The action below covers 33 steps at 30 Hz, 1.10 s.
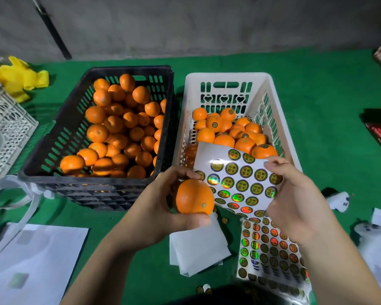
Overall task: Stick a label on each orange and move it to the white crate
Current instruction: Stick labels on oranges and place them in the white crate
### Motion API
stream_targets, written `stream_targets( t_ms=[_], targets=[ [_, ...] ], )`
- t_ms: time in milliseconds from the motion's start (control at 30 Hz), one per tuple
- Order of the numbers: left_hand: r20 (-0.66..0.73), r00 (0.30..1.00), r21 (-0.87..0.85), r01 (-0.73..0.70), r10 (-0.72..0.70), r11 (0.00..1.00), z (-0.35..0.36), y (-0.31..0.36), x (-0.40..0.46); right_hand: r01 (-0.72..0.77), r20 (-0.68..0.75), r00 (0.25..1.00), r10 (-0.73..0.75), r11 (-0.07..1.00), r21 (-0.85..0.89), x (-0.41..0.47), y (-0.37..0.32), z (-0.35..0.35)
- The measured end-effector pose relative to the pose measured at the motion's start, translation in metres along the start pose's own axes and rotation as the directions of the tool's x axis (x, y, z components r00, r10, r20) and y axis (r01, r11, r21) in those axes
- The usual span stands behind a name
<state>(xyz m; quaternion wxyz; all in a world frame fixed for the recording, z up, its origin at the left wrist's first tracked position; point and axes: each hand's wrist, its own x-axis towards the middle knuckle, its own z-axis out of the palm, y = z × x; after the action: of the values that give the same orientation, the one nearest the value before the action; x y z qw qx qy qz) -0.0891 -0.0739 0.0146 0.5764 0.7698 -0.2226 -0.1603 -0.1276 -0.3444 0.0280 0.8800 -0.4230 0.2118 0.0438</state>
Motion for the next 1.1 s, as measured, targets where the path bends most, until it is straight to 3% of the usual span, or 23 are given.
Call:
stream_targets(
  t_ms=[67, 100, 167, 233, 333, 433, 567, 700, 933, 1000, 1067, 1100],
  targets=[
    [-0.011, 1.000, 0.018, 0.005, -0.005, 1.000, -0.001, 0.000, 0.001, 0.065, -0.049, 0.997, -0.063, 0.997, 0.035, 0.005, 0.000, -0.002],
    [-0.019, 1.000, 0.029, 0.010, -0.009, 1.000, -0.002, 0.000, 0.002, 0.168, -0.123, 0.978, -0.169, 0.986, -0.020, 0.007, 0.001, -0.004],
    [-0.036, 0.999, 0.053, 0.016, -0.014, 0.998, -0.003, -0.001, 0.002, 0.417, -0.225, 0.836, -0.500, 0.847, -0.331, 0.008, 0.004, -0.005],
    [-0.035, 0.999, 0.061, 0.021, -0.018, 0.998, -0.004, -0.001, 0.002, 0.539, -0.040, 0.713, -0.700, 0.584, -0.607, 0.007, 0.005, -0.006],
    [-0.012, 1.000, 0.041, 0.011, -0.011, 0.999, -0.005, -0.001, 0.001, 0.527, 0.222, 0.776, -0.591, 0.412, -0.744, 0.007, 0.004, -0.005],
    [-0.025, 1.000, 0.107, 0.002, 0.001, 0.994, -0.009, 0.000, -0.001, 0.481, 0.225, 0.833, -0.505, 0.463, -0.744, 0.012, 0.006, -0.003],
    [-0.016, 0.999, 0.190, -0.030, 0.033, 0.981, -0.014, -0.002, -0.001, 0.416, 0.260, 0.869, -0.420, 0.338, -0.844, 0.020, 0.008, -0.011],
    [0.011, 0.999, 0.293, -0.040, 0.039, 0.955, -0.016, -0.002, -0.002, 0.449, 0.231, 0.873, -0.429, 0.526, -0.723, 0.022, 0.003, -0.013],
    [0.042, 0.998, 0.397, -0.051, 0.037, 0.916, -0.014, -0.006, -0.004, 0.442, 0.207, 0.891, -0.404, 0.668, -0.599, 0.024, 0.002, -0.019],
    [0.032, 0.999, 0.375, -0.045, 0.035, 0.926, -0.013, -0.006, -0.004, 0.422, 0.133, 0.897, -0.422, 0.726, -0.544, 0.025, 0.001, -0.020],
    [-0.003, 0.999, 0.332, -0.030, 0.033, 0.943, -0.010, -0.006, -0.005, 0.477, 0.018, 0.833, -0.554, 0.700, -0.531, 0.023, 0.000, -0.019],
    [-0.029, 0.999, 0.312, -0.016, 0.026, 0.950, -0.008, -0.006, -0.005, 0.512, -0.027, 0.759, -0.651, 0.621, -0.593, 0.021, 0.000, -0.018]
  ],
)
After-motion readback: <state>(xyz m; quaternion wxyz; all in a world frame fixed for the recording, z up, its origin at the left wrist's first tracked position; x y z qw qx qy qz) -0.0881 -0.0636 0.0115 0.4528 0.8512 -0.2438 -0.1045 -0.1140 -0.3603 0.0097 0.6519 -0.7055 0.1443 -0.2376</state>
